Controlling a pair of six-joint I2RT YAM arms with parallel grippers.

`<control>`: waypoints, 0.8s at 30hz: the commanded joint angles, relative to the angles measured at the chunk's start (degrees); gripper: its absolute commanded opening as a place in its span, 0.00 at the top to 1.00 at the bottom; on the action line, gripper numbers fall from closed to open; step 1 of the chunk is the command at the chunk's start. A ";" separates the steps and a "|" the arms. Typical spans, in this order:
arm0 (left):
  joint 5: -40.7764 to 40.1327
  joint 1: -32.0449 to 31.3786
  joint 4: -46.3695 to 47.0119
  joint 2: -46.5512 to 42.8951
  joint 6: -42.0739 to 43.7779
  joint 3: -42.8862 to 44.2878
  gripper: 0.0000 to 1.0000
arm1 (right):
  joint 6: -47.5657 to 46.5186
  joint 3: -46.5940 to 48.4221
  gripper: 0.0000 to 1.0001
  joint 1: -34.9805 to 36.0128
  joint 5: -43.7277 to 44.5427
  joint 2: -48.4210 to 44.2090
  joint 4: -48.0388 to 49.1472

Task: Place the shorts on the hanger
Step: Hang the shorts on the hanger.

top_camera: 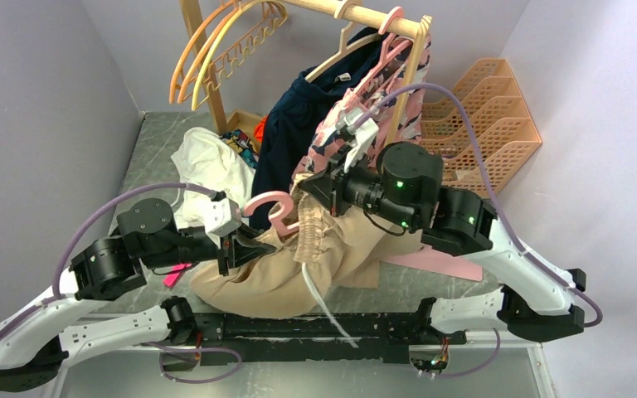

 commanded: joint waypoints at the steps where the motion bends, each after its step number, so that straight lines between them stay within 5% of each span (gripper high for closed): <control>1: 3.48 0.08 7.44 -3.35 -1.70 -1.96 0.93 | -0.20 2.83 1.00 0.10 10.70 -0.65 -1.30; 10: -3.35 0.07 11.27 -5.48 -2.36 -5.69 0.93 | -0.39 2.43 1.00 0.11 -2.12 -2.43 3.60; 18: -2.89 0.08 17.79 -5.01 -2.14 -7.28 0.93 | -0.24 1.61 1.00 0.12 -17.08 2.73 -2.00; 21: -3.48 0.07 17.87 -5.66 -2.18 -7.84 0.93 | -1.21 2.96 0.57 0.09 -14.85 1.16 -2.70; 24: -4.28 0.04 17.03 -7.24 -2.57 -9.10 0.93 | -2.52 2.49 0.27 0.06 -10.76 -3.06 -2.24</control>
